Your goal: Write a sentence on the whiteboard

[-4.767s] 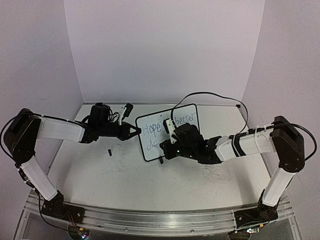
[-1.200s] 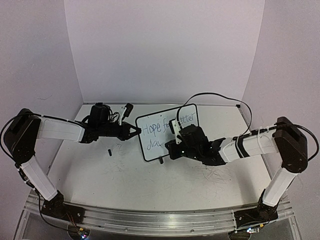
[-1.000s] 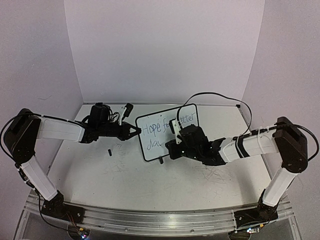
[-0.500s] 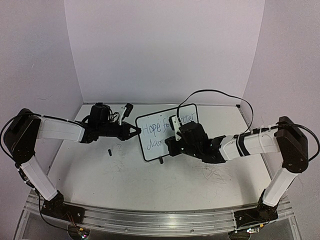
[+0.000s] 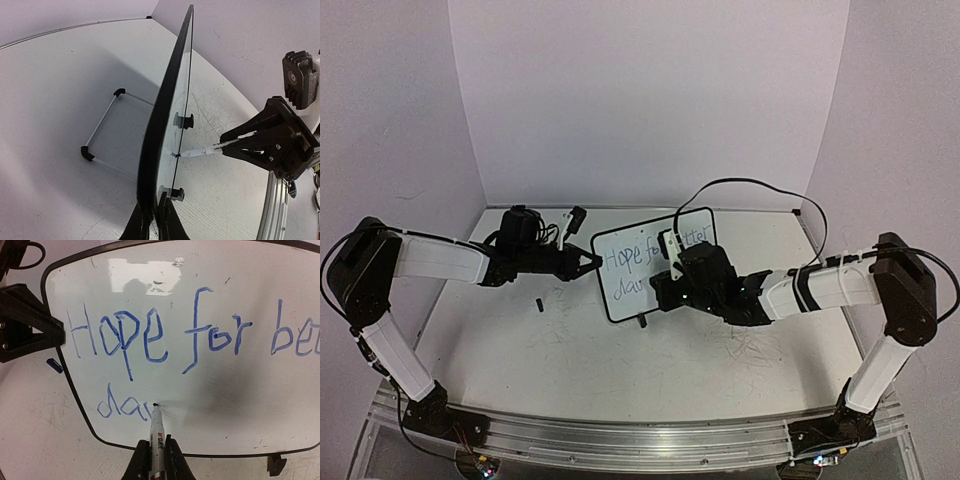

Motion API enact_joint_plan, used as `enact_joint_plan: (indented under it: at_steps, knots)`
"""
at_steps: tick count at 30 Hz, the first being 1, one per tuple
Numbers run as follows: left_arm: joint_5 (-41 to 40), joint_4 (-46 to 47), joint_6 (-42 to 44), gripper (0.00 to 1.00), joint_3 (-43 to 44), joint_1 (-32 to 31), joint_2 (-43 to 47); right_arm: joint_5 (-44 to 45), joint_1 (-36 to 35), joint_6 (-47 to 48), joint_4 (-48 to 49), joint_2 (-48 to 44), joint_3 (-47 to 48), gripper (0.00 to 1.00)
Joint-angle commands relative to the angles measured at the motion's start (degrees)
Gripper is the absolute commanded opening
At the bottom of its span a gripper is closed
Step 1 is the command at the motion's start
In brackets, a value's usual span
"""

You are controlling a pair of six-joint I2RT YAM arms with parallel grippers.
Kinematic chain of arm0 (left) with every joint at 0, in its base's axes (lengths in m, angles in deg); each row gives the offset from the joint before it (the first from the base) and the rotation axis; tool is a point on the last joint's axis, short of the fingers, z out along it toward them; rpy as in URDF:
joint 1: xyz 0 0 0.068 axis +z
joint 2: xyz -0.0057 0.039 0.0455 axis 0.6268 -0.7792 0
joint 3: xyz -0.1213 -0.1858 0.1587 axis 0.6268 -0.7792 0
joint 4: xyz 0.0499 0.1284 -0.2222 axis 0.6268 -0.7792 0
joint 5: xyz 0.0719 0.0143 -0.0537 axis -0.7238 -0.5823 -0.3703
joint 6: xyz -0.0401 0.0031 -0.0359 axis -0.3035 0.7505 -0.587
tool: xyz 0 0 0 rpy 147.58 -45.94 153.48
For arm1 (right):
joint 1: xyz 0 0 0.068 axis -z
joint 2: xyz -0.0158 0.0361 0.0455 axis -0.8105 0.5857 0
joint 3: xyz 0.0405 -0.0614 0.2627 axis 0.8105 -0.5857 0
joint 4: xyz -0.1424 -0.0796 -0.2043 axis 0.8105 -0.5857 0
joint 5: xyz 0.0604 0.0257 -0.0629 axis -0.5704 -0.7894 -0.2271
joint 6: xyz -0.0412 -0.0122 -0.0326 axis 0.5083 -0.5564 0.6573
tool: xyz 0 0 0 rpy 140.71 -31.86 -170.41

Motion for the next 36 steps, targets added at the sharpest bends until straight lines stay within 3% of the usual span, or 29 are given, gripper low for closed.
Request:
enact_joint_plan:
  at_steps: [1, 21, 36]
  knots:
    - [-4.19, -2.12, 3.16, 0.0, 0.36, 0.3, 1.32, 1.22, 0.92, -0.18, 0.72, -0.36, 0.14, 0.0]
    - [-4.37, -2.12, 3.12, 0.0, 0.11, 0.3, 1.62, -0.67, -0.38, -1.09, 1.45, 1.58, -4.18, 0.0]
    - [-4.56, -2.2, 2.81, 0.0, -0.09, 0.29, 1.82, -1.63, -1.42, -1.32, 2.46, 3.23, 1.06, 0.0]
